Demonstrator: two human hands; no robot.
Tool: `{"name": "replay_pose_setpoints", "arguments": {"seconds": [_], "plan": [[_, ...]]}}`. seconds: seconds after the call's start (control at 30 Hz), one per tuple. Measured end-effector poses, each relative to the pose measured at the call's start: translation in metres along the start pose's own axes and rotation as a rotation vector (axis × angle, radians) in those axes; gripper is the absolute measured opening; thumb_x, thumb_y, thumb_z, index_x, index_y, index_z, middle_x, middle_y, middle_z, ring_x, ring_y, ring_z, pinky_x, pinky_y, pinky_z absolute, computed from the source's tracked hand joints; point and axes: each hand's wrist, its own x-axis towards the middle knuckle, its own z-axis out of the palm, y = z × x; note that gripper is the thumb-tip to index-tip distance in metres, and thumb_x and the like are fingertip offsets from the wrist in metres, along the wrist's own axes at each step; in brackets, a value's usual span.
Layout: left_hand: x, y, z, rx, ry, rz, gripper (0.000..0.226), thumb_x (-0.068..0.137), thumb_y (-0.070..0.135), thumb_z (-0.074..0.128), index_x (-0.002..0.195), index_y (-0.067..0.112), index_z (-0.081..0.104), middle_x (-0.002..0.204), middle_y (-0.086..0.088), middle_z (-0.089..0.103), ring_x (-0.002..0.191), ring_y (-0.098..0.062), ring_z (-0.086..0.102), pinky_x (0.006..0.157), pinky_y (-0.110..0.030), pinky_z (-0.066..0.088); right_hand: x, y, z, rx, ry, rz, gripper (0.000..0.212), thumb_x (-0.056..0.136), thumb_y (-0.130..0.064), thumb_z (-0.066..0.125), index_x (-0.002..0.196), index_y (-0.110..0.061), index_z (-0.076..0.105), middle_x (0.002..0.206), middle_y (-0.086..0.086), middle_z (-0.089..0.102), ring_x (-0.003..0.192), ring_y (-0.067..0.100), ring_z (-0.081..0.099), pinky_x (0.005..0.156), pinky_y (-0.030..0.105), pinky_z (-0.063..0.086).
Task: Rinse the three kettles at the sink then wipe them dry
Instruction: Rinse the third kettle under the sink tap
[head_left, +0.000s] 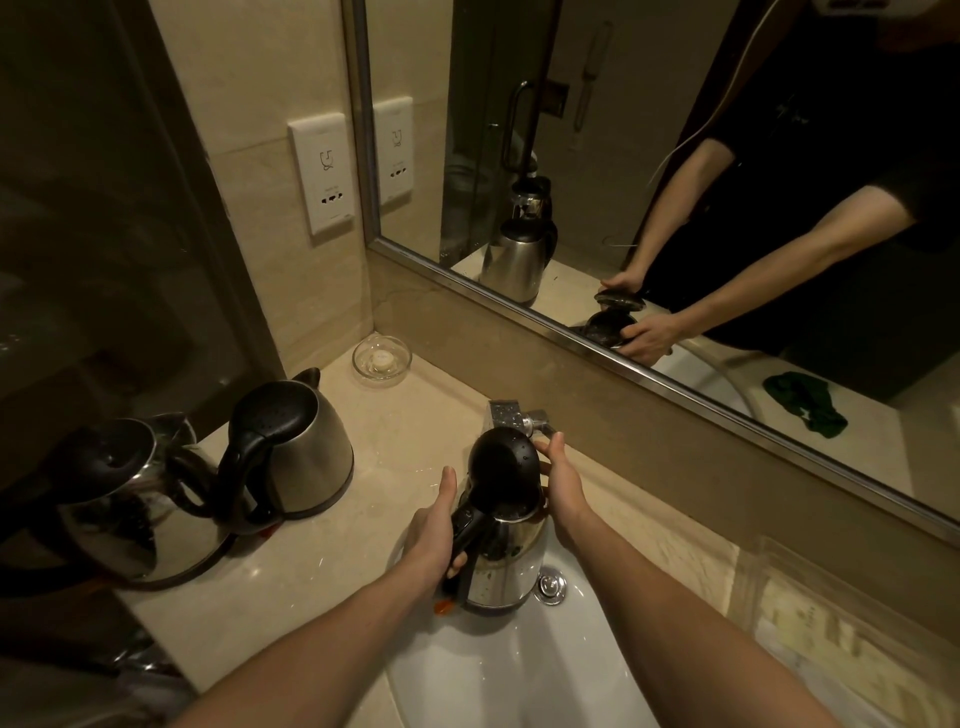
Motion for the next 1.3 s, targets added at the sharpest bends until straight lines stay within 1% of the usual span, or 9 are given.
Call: {"name": "replay_pose_setpoints", "arguments": {"seconds": [0.17,0.37,0.5,0.67,0.77,0.97,1.1,1.23,1.3], "plan": [[0.0001,-0.0006,-0.0008,0.009,0.002,-0.008,0.08,0.089,0.081,0.026,0.085,0.008,0.057,0.046,-0.003,0.049,0.034,-0.015,0.043,0.04,-0.024,0.035,-0.0012,0.0001,0.0023,-0.004,0.0,0.009,0.063,0.099,-0.06,0.018,0.14,-0.023,0.048,0.143,0.013,0.046,0.133,0.033,0.04,0.1,0.046,0.034],[0.0017,-0.0022,-0.0017,0.001,-0.008,-0.021,0.084,0.088,0.082,0.027,0.089,0.005,0.061,0.049,-0.006,0.051,0.036,-0.017,0.044,0.04,-0.024,0.035,-0.0032,-0.0011,0.002,0.02,-0.005,0.009,0.061,0.101,-0.056,0.017,0.141,-0.021,0.048,0.139,0.014,0.049,0.132,0.034,0.041,0.088,0.04,0.034],[0.0034,-0.0038,-0.0017,-0.01,-0.01,-0.025,0.097,0.088,0.082,0.027,0.107,-0.005,0.064,0.049,-0.005,0.052,0.035,-0.016,0.045,0.04,-0.024,0.036,-0.0028,-0.0004,0.0021,0.008,0.001,-0.001,0.061,0.101,-0.056,0.017,0.14,-0.021,0.048,0.138,0.013,0.05,0.127,0.029,0.044,0.09,0.038,0.033],[0.0024,-0.0021,-0.0003,-0.006,-0.013,-0.026,0.092,0.089,0.081,0.027,0.101,-0.001,0.065,0.047,-0.004,0.05,0.035,-0.015,0.044,0.04,-0.024,0.036,-0.0019,-0.0011,0.0019,0.0,0.007,0.01,0.062,0.1,-0.058,0.018,0.142,-0.021,0.046,0.142,0.013,0.046,0.134,0.033,0.039,0.104,0.048,0.032],[0.0018,-0.0011,-0.0004,-0.001,-0.018,-0.039,0.089,0.088,0.083,0.027,0.095,0.002,0.065,0.048,-0.005,0.051,0.036,-0.016,0.044,0.041,-0.024,0.037,-0.0022,-0.0011,0.0012,0.003,0.009,0.01,0.062,0.1,-0.058,0.019,0.141,-0.022,0.047,0.14,0.013,0.049,0.132,0.031,0.041,0.102,0.047,0.033],[0.0032,-0.0025,-0.0001,-0.015,-0.02,-0.048,0.095,0.088,0.082,0.027,0.103,-0.003,0.065,0.049,-0.004,0.052,0.036,-0.016,0.045,0.04,-0.024,0.037,-0.0013,0.0008,0.0001,-0.02,-0.003,-0.001,0.062,0.1,-0.058,0.017,0.143,-0.024,0.044,0.14,0.012,0.048,0.13,0.028,0.042,0.102,0.045,0.034],[0.0038,-0.0044,-0.0002,-0.022,-0.018,-0.044,0.098,0.088,0.082,0.028,0.113,-0.005,0.065,0.05,-0.005,0.053,0.037,-0.016,0.045,0.04,-0.024,0.037,0.0004,0.0033,-0.0005,-0.027,-0.008,0.01,0.063,0.099,-0.06,0.016,0.144,-0.025,0.044,0.142,0.012,0.047,0.134,0.031,0.04,0.107,0.051,0.031],[0.0026,-0.0042,-0.0003,-0.036,-0.017,-0.037,0.097,0.089,0.081,0.029,0.116,-0.004,0.065,0.05,-0.005,0.052,0.037,-0.016,0.044,0.04,-0.024,0.036,0.0016,0.0027,-0.001,-0.023,-0.009,0.005,0.061,0.1,-0.058,0.016,0.142,-0.025,0.046,0.137,0.012,0.049,0.124,0.026,0.045,0.099,0.045,0.035],[0.0021,-0.0032,0.0002,-0.035,-0.015,-0.044,0.095,0.089,0.081,0.029,0.116,-0.003,0.064,0.051,-0.005,0.052,0.037,-0.016,0.044,0.04,-0.023,0.036,0.0036,0.0036,-0.0023,-0.019,-0.01,0.006,0.061,0.1,-0.057,0.016,0.143,-0.025,0.045,0.135,0.011,0.05,0.128,0.028,0.043,0.1,0.046,0.034]]}}
